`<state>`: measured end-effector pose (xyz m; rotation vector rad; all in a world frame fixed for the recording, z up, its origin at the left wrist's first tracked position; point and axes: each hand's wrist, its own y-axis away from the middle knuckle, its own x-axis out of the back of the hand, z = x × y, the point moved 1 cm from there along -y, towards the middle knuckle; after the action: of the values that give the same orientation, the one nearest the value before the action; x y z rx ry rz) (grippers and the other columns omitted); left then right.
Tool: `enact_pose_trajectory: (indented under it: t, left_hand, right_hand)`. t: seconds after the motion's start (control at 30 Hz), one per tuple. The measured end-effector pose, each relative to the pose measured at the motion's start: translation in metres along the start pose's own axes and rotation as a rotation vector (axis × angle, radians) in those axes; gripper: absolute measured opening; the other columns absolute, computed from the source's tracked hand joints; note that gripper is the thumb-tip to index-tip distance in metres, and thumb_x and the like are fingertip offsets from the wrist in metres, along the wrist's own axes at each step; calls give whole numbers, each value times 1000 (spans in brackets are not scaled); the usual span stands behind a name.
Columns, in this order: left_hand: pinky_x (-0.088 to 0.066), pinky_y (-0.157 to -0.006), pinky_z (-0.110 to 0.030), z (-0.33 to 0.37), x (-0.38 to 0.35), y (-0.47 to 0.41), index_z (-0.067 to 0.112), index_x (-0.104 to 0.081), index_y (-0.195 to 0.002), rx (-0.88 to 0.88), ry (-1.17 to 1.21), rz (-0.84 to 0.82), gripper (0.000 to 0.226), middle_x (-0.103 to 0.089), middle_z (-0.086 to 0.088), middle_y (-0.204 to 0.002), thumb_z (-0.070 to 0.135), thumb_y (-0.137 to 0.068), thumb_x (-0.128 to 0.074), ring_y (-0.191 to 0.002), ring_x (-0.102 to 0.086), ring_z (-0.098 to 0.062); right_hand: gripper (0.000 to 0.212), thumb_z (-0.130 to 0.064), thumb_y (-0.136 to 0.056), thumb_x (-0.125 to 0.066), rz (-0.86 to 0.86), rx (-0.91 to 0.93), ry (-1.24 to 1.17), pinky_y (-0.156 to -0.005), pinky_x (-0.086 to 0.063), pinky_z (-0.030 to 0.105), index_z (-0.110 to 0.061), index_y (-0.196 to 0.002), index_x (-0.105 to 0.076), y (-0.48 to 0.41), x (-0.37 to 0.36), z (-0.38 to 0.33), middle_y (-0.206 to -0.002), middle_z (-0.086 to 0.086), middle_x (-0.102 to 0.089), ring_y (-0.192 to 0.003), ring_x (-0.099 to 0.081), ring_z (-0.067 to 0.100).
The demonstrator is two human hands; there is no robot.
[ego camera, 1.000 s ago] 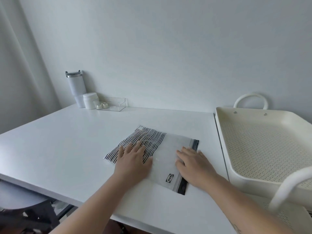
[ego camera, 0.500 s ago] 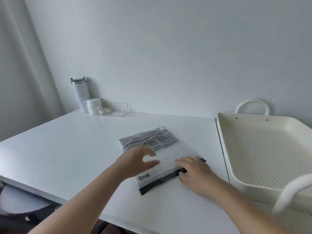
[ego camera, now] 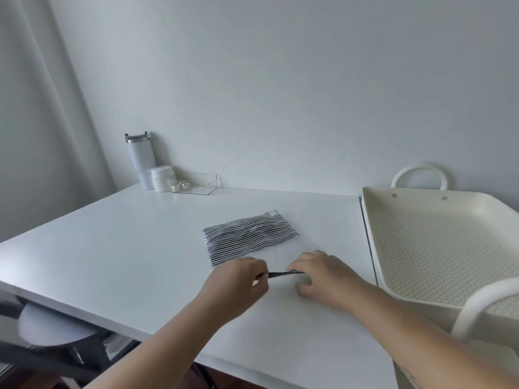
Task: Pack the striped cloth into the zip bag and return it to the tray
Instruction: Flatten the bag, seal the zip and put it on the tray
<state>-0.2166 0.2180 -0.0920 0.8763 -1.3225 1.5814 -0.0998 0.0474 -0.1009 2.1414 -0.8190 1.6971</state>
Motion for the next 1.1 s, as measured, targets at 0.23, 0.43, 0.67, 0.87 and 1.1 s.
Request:
enact_pose_trajectory:
  t: [0.23, 0.43, 0.67, 0.87, 1.1]
  left_hand:
    - [-41, -51, -26, -20, 71, -44, 24, -66, -79, 125, 94, 38, 13, -59, 10, -62, 30, -89, -60, -55, -54, -12]
    - [-37, -40, -17, -35, 125, -104, 23, -69, -79, 169, 82, -27, 7, -67, 3, -68, 21, -85, -65, -41, -54, -5]
    - [-45, -53, -25, -18, 175, -180, 23, -71, -77, 150, 113, -4, 7, -70, 2, -63, 19, -81, -67, -57, -58, -19]
    - [-52, -61, -29, 36, 194, -253, 25, -69, -73, 49, 145, 39, 9, -74, -3, -68, 19, -80, -70, -61, -65, -17]
    - [-53, -58, -27, 131, 194, -330, 17, -72, -83, -137, 196, 98, 3, -73, -5, -75, 18, -82, -70, -62, -67, -14]
  right_hand:
    - [14, -18, -89, -50, 162, -29, -31, -63, -47, 34, -17, -80, -60, -43, 67, -17, -82, 3, -61, -74, -57, 28]
    - [14, -16, -90, -54, 162, -12, -87, -60, -42, 32, -17, -86, -68, -92, 133, -30, -89, 2, -63, -71, -53, 21]
    - [8, -17, -87, -63, 236, -30, -125, -59, -38, 28, -19, -83, -70, -113, 213, -12, -81, 2, -61, -74, -51, 20]
    - [9, -13, -85, -64, 320, -120, -102, -56, -37, 25, -18, -86, -72, -94, 290, 29, -80, 6, -65, -72, -53, 17]
    - [9, -13, -84, -66, 455, -247, -38, -60, -40, 25, -14, -90, -73, -50, 364, 105, -80, 6, -67, -73, -59, 16]
